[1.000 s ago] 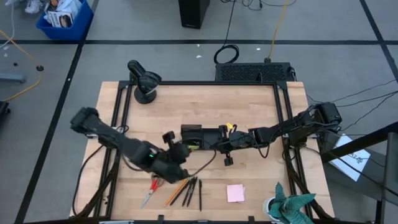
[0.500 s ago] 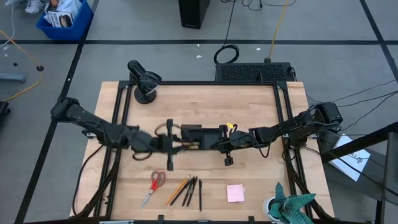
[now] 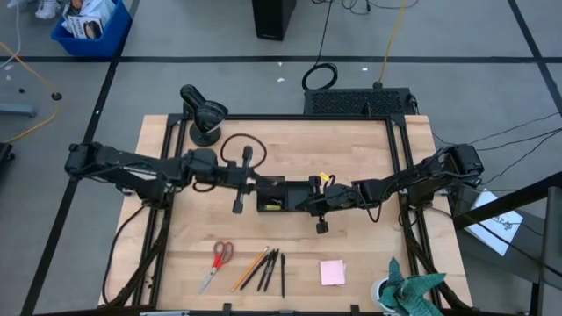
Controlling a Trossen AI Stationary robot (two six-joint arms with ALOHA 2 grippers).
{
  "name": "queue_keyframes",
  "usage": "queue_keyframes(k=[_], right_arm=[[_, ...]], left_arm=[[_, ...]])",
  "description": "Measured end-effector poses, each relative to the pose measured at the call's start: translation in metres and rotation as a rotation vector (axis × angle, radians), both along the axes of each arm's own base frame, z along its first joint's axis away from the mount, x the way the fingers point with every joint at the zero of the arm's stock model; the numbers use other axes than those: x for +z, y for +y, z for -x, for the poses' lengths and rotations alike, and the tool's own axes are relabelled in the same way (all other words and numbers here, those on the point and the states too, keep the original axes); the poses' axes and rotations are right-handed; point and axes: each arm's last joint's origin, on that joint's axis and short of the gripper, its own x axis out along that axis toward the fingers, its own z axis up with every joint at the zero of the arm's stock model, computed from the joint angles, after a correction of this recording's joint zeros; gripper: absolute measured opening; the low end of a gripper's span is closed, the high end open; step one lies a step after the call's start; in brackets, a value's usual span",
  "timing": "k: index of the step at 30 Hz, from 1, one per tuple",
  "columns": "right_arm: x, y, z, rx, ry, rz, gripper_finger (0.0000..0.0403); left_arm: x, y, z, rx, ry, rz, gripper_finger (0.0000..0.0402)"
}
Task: Pick and place office supplies into organizer
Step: Put the yellow pencil into the black desk organizer
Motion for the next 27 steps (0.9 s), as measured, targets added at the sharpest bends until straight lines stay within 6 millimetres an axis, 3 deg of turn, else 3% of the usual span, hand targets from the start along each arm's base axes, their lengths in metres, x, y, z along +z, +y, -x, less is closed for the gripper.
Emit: queue_keyframes(k=[5, 13, 27], right_arm=[[0.000, 0.000, 0.000, 0.000, -0.005, -0.001, 0.0004], [0.001, 0.000, -0.001, -0.001, -0.016, -0.004, 0.0004], [0.003, 0.000, -0.001, -0.001, -0.030, -0.007, 0.0004]], left_arm=[[-0.003, 0.025, 0.002, -0.022, -0.054, -0.025, 0.0020], [-0.022, 0.056, 0.004, 0.072, 0.015, 0.073, 0.0016], [-0.066, 0.067, -0.021, 0.108, 0.180, 0.213, 0.0018]])
